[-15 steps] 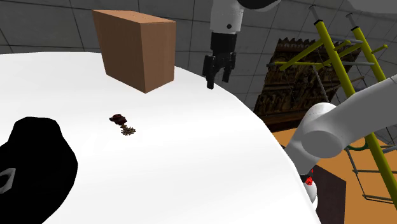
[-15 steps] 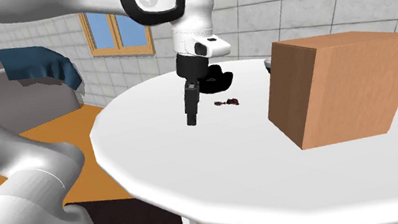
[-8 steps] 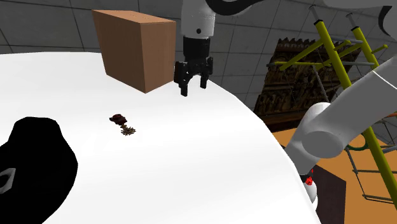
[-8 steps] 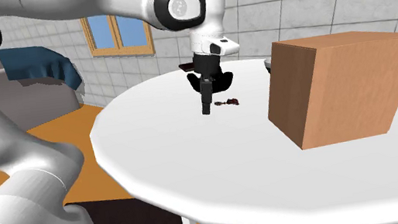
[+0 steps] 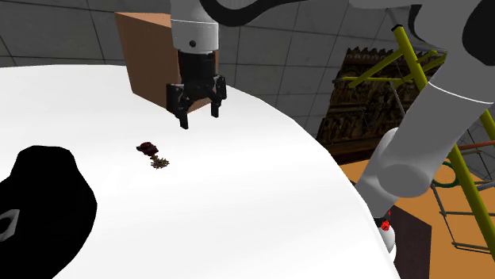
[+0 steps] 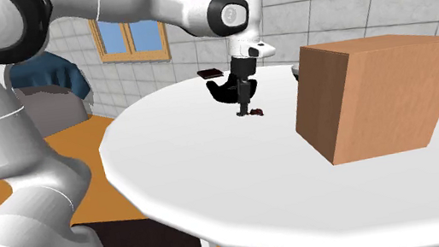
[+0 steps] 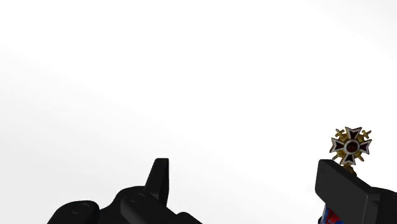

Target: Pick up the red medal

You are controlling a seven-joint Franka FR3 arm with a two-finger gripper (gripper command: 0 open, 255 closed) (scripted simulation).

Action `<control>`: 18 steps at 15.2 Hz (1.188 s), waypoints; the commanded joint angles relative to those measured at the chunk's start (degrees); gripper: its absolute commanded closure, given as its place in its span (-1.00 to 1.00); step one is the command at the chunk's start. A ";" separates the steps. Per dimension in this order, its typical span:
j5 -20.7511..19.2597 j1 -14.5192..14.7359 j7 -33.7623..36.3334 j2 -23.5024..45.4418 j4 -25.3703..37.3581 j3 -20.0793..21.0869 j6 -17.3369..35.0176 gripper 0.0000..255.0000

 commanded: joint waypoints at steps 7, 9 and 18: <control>-10.94 7.31 11.35 19.45 19.86 3.09 -1.89 -1.00; -13.03 9.48 12.92 23.34 24.66 2.93 -3.10 -1.00; -13.22 9.04 12.99 23.56 19.09 2.59 2.63 -1.00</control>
